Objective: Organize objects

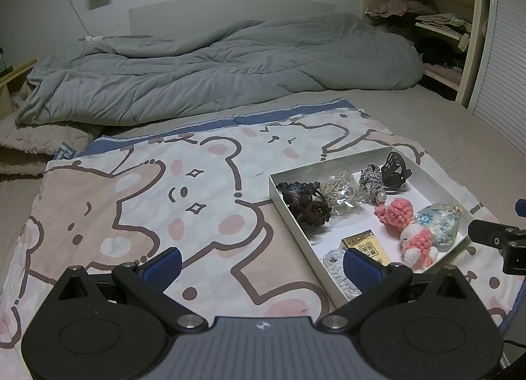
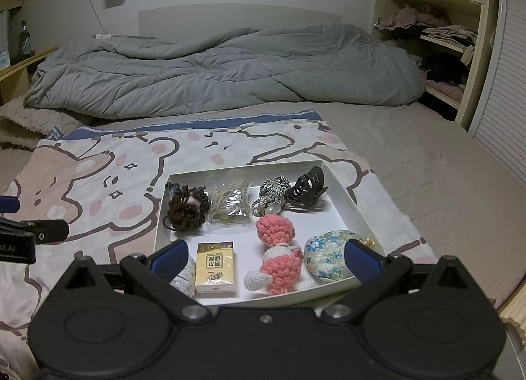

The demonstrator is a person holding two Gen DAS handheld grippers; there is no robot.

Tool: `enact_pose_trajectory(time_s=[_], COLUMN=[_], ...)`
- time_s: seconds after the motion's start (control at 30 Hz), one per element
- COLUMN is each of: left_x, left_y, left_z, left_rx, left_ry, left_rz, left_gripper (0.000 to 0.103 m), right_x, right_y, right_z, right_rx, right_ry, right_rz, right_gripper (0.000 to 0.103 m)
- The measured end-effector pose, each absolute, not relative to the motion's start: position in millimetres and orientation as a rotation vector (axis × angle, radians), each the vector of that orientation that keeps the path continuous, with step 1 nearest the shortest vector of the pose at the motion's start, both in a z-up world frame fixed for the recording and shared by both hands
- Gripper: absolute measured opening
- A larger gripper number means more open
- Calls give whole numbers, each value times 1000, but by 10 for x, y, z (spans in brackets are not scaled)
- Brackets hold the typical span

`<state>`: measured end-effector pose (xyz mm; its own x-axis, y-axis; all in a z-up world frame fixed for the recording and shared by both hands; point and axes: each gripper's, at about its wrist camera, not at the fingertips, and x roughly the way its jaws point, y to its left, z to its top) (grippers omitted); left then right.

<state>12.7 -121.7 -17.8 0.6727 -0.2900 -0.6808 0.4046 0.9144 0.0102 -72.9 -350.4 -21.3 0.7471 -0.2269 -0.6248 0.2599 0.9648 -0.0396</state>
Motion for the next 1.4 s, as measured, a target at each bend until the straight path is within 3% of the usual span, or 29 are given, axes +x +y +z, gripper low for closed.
enact_pose_trajectory(time_s=[1.4], left_x=[130], left_y=[-1230], left_z=[-185], left_rx=[173], left_ry=[750], left_rz=[-398], left_gripper=[103], right_x=[-720], right_y=[-3488], right_z=[-217], right_rx=[44], right_ry=[677], right_rz=[-259], right_gripper=[102])
